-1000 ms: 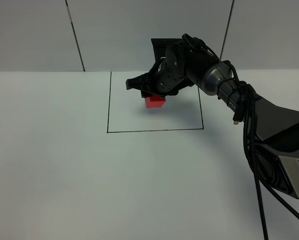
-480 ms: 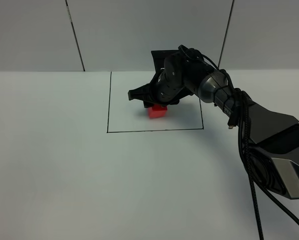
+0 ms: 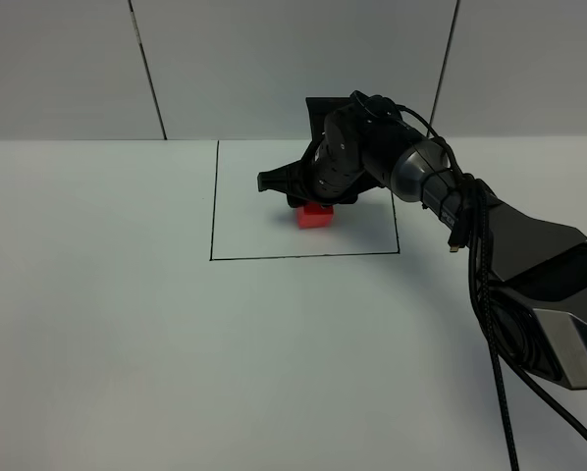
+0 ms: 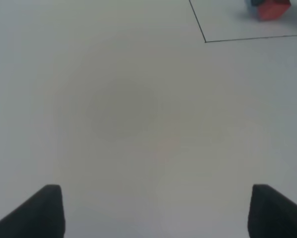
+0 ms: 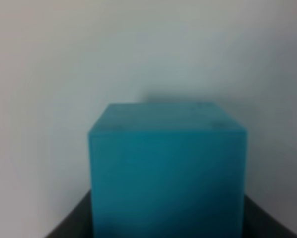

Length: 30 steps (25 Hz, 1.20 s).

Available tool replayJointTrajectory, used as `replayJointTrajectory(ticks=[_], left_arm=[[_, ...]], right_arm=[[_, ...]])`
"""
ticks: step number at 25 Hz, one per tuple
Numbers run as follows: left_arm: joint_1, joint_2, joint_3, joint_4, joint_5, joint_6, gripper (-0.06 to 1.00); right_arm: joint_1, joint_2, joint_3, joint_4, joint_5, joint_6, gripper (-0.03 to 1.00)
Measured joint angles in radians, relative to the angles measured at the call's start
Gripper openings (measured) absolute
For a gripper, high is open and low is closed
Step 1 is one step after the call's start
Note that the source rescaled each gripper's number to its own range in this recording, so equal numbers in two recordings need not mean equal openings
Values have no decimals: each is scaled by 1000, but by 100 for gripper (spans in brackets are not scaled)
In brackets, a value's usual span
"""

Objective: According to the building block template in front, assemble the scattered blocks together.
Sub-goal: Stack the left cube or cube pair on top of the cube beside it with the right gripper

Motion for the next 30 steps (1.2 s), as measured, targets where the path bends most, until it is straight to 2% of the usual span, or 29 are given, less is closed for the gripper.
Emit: replayJointTrajectory(ticks=[5, 30], left_arm=[[0, 0, 0, 0, 0, 0, 100], [0, 0, 0, 0, 0, 0, 100]], right_arm=[[-3, 0, 0, -23, 4, 11, 0], [0, 30, -8, 26, -42, -4, 0]])
